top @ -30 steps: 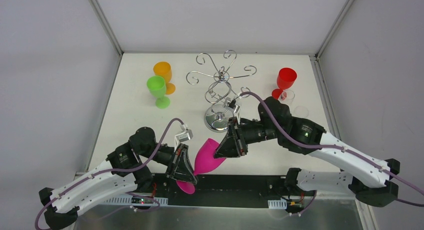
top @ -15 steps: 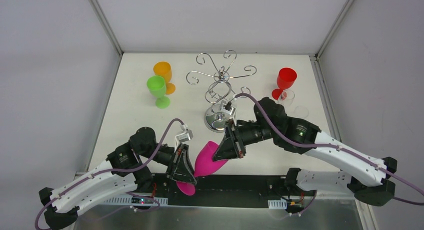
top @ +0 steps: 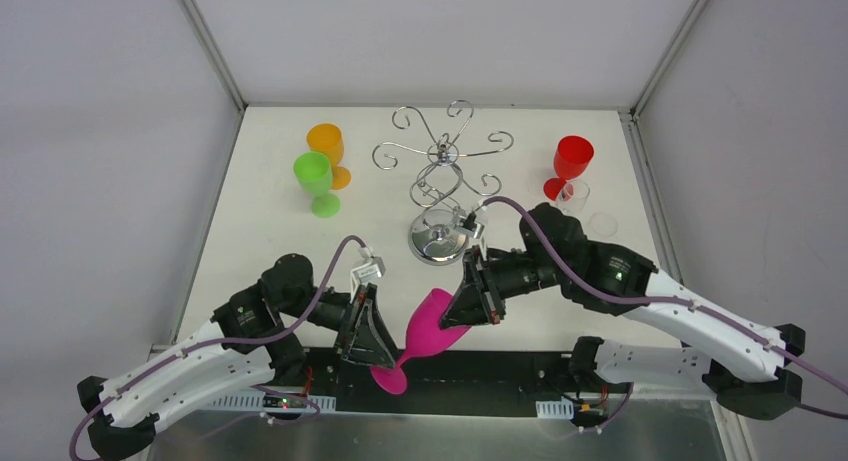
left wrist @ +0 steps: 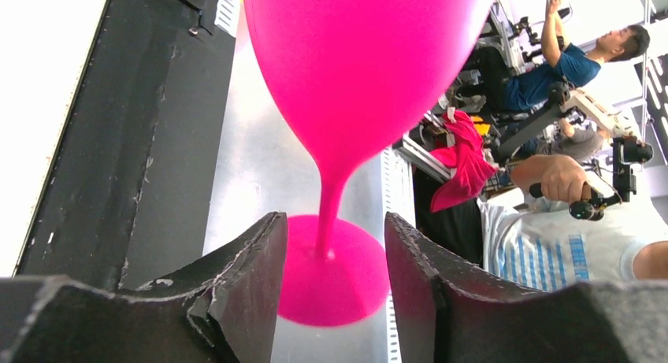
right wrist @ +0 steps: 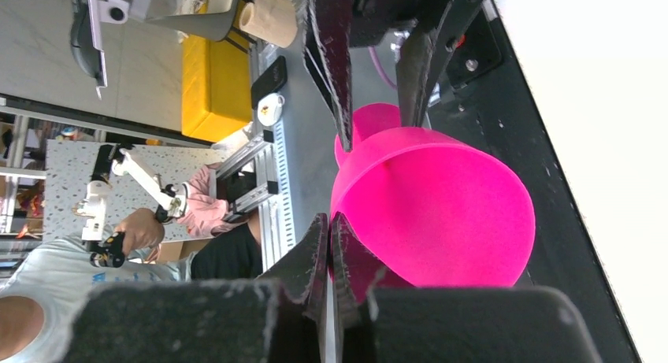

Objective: Take the wine glass off the wine glass rack
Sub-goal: Place the wine glass at the center of the board.

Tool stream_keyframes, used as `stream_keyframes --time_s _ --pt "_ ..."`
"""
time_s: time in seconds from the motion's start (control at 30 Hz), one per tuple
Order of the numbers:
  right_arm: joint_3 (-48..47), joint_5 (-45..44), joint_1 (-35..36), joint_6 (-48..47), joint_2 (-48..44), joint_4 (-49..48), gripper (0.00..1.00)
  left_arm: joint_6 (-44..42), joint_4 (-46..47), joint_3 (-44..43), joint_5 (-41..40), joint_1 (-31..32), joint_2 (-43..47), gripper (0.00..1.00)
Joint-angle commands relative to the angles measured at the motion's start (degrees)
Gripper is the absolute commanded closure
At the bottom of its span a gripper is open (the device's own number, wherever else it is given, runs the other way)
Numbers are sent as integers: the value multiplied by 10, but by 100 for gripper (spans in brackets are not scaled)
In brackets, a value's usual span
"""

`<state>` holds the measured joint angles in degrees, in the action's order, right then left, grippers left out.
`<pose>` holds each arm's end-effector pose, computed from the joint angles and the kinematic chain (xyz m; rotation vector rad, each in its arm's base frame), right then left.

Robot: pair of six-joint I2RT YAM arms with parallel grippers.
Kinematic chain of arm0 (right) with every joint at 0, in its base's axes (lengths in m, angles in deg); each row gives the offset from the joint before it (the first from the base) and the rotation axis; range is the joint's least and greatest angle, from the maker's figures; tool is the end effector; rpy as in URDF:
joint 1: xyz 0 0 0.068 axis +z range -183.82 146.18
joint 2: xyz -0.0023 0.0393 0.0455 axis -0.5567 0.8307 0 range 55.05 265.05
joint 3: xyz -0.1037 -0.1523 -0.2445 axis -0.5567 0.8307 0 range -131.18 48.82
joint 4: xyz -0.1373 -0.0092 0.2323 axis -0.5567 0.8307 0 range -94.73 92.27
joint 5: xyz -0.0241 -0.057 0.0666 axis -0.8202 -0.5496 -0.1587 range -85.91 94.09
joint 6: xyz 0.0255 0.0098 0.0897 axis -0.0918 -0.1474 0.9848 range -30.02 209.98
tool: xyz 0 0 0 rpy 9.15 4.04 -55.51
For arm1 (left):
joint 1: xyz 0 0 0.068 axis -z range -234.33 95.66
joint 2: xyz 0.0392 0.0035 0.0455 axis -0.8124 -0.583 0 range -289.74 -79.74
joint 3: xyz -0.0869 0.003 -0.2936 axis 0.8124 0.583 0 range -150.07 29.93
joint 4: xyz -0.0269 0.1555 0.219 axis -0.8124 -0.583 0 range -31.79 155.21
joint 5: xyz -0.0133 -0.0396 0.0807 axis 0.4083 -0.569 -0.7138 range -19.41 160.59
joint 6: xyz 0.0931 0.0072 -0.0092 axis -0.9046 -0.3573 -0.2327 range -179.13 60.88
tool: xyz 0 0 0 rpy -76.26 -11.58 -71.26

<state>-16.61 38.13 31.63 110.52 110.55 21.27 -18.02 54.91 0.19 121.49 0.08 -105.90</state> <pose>0.0522 0.2283 0.4224 -1.2308 1.7295 1.5246 0.0213 -0.1427 0.3059 1.0303 1.8150 -1.8800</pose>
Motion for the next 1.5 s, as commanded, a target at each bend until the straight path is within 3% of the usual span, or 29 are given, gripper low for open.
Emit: stream_keyframes --time_s 0.0,0.53,0.77,1.1,1.47 --pt "-15 -53 -1 -29 -29 72 100 -23 -17 -35 -31 3 2 49" --pt "-81 -367 -61 -90 -36 333 100 -89 -119 -84 -98 3 -28 40" --pt "-57 -478 -111 -77 -28 354 100 -117 -164 -110 -139 3 -30 37" --pt "-34 -501 -215 -106 9 323 100 -128 -192 -105 -192 3 -19 31" --pt "-13 -443 -314 -131 74 252 100 -124 -207 -101 -228 3 3 25"
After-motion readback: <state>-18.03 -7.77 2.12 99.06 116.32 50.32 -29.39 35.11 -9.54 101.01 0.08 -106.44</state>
